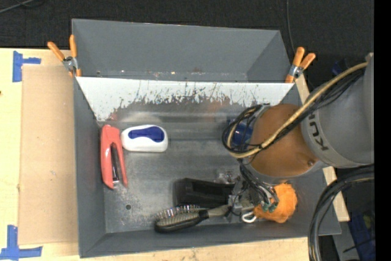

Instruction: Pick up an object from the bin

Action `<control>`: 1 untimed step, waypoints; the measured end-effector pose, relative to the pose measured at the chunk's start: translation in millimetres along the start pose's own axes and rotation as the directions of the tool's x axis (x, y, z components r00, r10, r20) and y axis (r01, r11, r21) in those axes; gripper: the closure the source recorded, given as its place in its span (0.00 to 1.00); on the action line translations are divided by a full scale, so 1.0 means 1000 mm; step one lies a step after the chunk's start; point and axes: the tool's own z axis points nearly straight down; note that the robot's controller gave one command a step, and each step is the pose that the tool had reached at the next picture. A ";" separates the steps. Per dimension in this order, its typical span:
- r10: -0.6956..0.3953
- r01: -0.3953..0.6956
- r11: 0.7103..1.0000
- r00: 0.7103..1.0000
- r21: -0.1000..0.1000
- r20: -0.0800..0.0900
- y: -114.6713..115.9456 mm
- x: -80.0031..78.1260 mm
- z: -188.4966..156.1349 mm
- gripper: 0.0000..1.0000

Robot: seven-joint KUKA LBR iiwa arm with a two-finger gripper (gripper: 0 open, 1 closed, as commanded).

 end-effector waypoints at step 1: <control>-0.174 0.174 0.985 0.985 0.004 0.001 0.019 -0.016 0.000 1.00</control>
Offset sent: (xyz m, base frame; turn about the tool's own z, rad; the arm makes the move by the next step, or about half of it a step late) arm -0.0074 0.0077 0.0081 0.0031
